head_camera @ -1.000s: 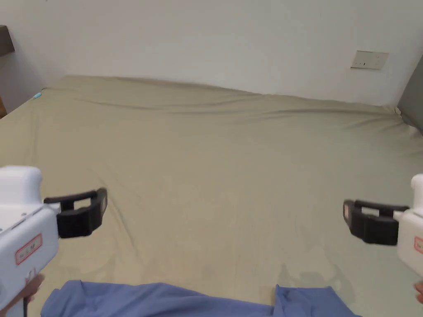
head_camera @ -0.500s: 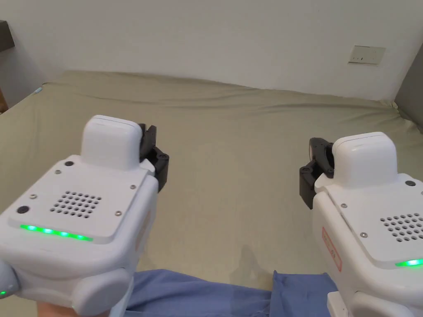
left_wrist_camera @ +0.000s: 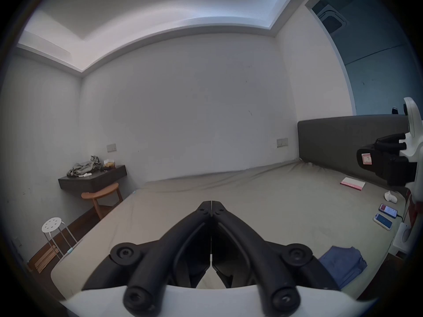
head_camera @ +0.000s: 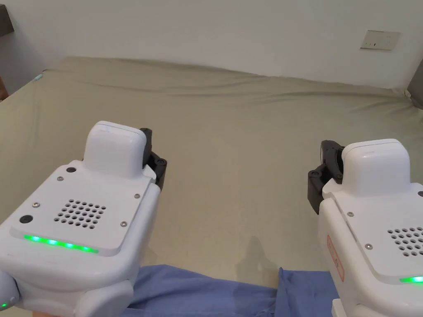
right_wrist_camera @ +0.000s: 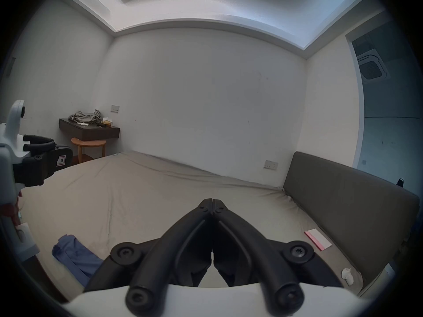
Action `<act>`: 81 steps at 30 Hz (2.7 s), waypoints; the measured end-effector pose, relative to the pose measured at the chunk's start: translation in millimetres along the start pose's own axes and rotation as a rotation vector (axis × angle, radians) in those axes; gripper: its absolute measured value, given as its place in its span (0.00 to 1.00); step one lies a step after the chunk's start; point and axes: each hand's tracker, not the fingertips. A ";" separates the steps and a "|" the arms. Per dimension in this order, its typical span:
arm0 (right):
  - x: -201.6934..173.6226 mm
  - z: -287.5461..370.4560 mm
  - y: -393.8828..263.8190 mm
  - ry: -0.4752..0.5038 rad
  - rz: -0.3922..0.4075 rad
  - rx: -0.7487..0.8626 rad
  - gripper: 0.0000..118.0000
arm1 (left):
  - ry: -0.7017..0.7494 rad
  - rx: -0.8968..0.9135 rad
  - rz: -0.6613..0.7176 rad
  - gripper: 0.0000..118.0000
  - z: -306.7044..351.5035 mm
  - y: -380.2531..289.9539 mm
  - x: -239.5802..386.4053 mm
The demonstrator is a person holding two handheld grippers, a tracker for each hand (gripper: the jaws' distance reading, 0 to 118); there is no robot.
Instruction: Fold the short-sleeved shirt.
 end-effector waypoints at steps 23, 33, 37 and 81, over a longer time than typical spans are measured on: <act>28.9 -54.4 -96.9 0.043 -0.073 -0.348 0.00 | -0.291 -0.847 1.100 1.00 -40.8 -295.2 -253.5; 23.2 -52.0 -95.2 0.064 -0.083 -0.363 0.00 | -0.637 -0.848 1.361 0.98 -65.4 -338.4 -210.5; 21.9 -50.9 -88.8 0.072 -0.087 -0.353 0.00 | -0.551 -0.914 1.262 0.53 -79.7 -329.6 -187.8; 59.7 0.2 -64.0 0.044 -0.128 -0.255 0.00 | -0.524 -1.028 0.719 0.07 -90.6 -174.3 -61.6</act>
